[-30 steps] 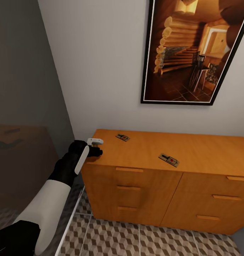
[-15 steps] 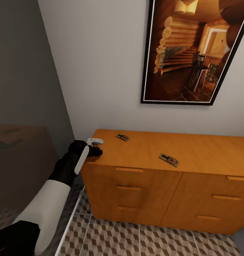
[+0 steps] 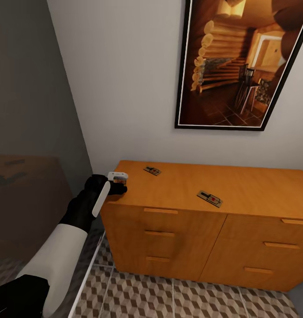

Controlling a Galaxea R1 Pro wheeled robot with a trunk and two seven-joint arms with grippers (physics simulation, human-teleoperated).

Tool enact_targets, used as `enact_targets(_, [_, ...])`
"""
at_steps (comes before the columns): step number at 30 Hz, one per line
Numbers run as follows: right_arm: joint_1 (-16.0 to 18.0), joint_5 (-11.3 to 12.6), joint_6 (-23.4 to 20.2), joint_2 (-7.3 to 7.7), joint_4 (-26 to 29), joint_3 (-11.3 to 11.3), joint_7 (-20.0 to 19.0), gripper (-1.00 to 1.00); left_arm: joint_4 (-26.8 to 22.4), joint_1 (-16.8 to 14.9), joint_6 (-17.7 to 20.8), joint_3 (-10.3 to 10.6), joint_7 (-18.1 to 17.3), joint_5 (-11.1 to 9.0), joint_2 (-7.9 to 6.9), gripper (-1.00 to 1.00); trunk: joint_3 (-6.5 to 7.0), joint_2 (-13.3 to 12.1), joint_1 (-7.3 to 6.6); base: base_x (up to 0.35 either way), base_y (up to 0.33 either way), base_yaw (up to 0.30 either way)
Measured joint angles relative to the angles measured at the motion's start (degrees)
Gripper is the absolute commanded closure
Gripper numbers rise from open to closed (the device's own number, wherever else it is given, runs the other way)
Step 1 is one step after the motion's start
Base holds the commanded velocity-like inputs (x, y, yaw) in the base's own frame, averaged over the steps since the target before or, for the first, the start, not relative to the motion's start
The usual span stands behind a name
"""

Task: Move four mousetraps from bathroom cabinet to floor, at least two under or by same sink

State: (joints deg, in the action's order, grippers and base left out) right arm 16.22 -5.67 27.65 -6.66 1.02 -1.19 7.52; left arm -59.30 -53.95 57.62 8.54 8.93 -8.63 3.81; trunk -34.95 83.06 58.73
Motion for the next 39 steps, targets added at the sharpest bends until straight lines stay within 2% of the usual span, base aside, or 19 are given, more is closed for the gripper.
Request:
enact_targets(30, [0.00,0.00,0.00,0.00,0.00,0.00,0.00,1.00,-0.06,-0.01,0.20,-0.22,-0.07,0.14,-0.01,1.00,0.00,0.00,0.00,0.000,0.000,0.000])
enact_targets(39, [0.00,0.00,0.00,0.00,0.00,0.00,0.00,1.00,-1.51,0.02,0.34,-0.34,-0.02,0.37,0.06,1.00,-0.01,-0.01,0.01,0.000,0.000,0.000])
